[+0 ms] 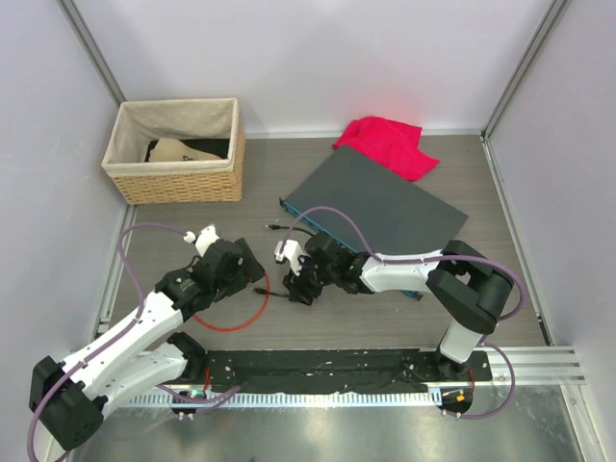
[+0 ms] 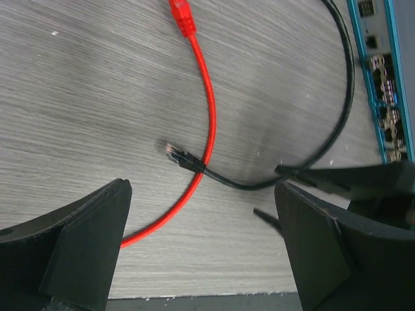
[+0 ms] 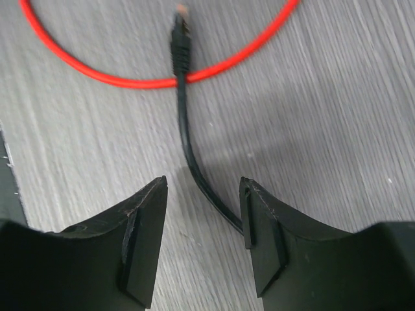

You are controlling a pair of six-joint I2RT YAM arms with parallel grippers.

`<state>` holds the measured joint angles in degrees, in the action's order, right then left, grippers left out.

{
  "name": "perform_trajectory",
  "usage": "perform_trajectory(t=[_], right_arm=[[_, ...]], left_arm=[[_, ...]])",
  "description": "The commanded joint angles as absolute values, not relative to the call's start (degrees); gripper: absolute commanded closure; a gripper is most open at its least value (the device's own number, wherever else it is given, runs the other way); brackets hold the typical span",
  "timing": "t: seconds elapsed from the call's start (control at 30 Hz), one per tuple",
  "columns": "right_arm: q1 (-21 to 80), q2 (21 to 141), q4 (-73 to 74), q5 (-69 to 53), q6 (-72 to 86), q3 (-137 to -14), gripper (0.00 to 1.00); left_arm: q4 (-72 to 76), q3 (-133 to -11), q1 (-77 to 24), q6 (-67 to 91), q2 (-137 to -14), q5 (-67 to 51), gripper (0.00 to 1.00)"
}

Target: Insert the plug into the switch port

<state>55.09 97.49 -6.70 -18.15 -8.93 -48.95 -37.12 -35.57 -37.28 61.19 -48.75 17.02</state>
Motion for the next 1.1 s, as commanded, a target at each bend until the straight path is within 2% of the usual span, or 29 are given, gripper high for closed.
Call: perform_trajectory(t=[0.0, 0.23, 0.33, 0.37, 0.43, 0.47, 0.53, 0.57, 0.9, 1.07], right_arm=[[55.81, 97.37, -15.20, -23.11, -9.40, -48.25, 0.44], [56.86, 103.53, -13.28, -26.19, -9.58, -50.62, 0.46], [57.39, 104.59, -12.66, -24.79, -9.84, -50.54, 0.54], [57.48, 104.59, -12.57, -24.00, -9.93, -50.36, 0.62], [57.65, 104.07, -12.74, -23.21, -9.93, -49.66, 0.70], [57.57, 103.71, -13.27, -22.51, -9.84, -49.48, 0.80], [57.57, 102.14, -14.41, -21.98, -8.97, -48.35, 0.90], [57.57, 101.52, -16.68, -20.49, -8.01, -47.73, 0.99], [57.57, 92.30, -42.87, -8.27, 13.08, -36.57, 0.99], [57.57, 90.53, -53.33, -2.03, 21.70, -31.12, 0.99]], left_arm=[[-36.04, -36.30, -37.88, 65.74, -49.48, 23.29, 0.03], [-35.86, -36.30, -37.88, 66.18, -49.75, 23.38, 0.03], [-36.03, -35.95, -37.88, 66.88, -49.48, 22.94, 0.03], [-36.04, -35.86, -37.97, 67.06, -49.40, 22.68, 0.03], [-35.95, -35.77, -37.97, 67.85, -49.22, 22.41, 0.03], [-35.95, -35.86, -38.06, 68.11, -49.13, 22.06, 0.03], [-35.86, -36.12, -38.32, 68.73, -49.39, 21.89, 0.04], [-35.77, -36.30, -38.49, 68.90, -49.39, 21.71, 0.04], [-33.84, -40.43, -43.32, 70.05, -50.18, 24.34, 0.08], [-28.85, -40.17, -46.40, 70.49, -52.46, 26.63, 0.14]])
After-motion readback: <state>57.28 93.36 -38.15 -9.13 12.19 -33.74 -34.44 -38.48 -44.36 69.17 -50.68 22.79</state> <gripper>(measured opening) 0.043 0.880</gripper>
